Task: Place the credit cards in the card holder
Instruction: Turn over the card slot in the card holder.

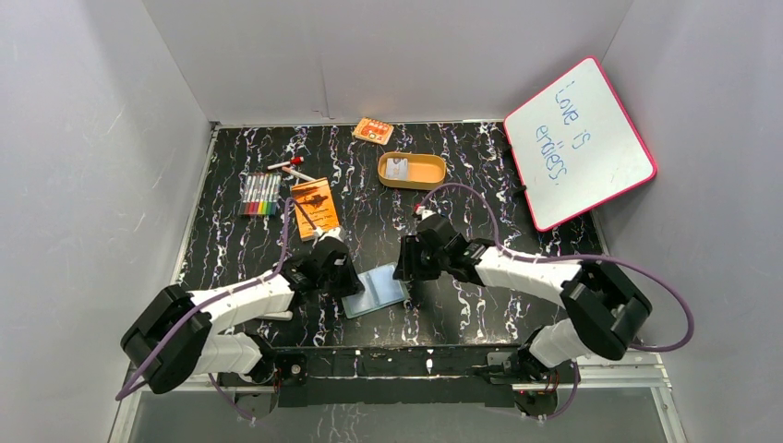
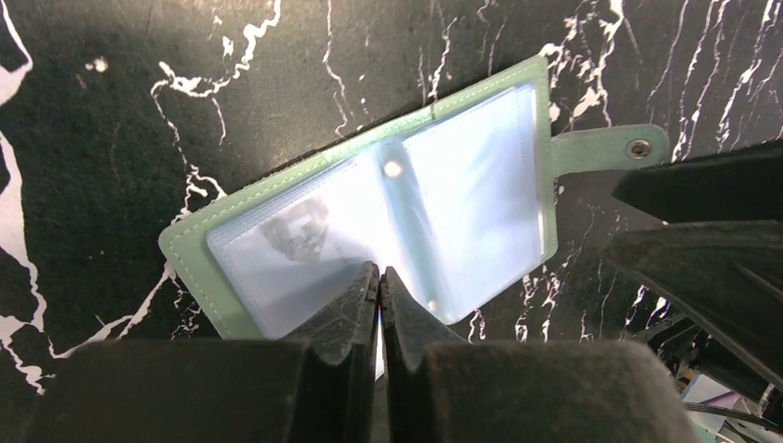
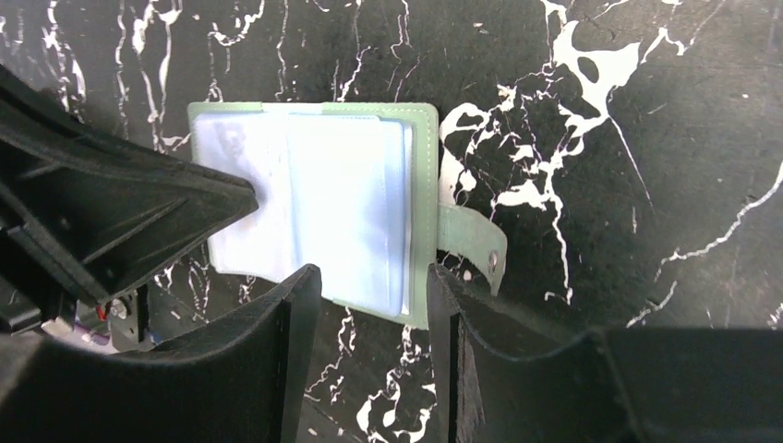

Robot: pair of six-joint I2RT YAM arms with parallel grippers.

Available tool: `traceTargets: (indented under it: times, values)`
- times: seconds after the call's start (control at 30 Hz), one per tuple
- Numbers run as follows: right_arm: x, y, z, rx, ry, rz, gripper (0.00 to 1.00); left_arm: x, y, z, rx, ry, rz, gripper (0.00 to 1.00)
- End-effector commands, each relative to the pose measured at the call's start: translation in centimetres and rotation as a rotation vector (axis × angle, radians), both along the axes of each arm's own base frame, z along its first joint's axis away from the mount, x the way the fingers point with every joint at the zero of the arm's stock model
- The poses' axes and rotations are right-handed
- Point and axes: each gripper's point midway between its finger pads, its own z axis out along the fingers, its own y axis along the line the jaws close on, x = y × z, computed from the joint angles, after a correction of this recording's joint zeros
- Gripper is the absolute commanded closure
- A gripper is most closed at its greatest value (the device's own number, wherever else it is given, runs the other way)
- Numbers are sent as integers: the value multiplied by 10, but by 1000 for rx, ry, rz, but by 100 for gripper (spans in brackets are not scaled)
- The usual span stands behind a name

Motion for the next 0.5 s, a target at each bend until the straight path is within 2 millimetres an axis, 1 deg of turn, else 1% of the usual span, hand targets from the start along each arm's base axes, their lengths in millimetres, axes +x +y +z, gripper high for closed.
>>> traceTargets:
  times: [0.0, 0.03, 0.13, 0.17, 0.23, 0.3, 0.37, 0.43, 0.47]
  values:
    - [5, -7, 27, 31, -65, -31, 45, 14, -4, 22, 13, -67, -18, 92]
    - [7, -7, 35, 36, -82, -33, 44, 16, -4, 29, 4, -84, -17, 86]
    - [18, -7, 65, 58, -135, -33, 42, 20, -6, 53, -33, -138, -21, 63]
    - [28, -10, 76, 57, -169, -58, 41, 21, -6, 61, -42, -153, -19, 57]
    - [49, -16, 101, 69, -229, -101, 41, 23, -5, 77, -56, -184, -12, 47]
    - [73, -27, 120, 81, -285, -162, 41, 24, -2, 88, -56, -204, -1, 41]
    - [102, -40, 139, 100, -346, -258, 40, 25, 3, 98, -52, -230, 14, 38]
    - [132, -47, 161, 151, -419, -333, 39, 27, 9, 103, -44, -254, 32, 35]
    - [146, -49, 166, 171, -432, -355, 39, 28, 13, 104, -37, -263, 45, 35]
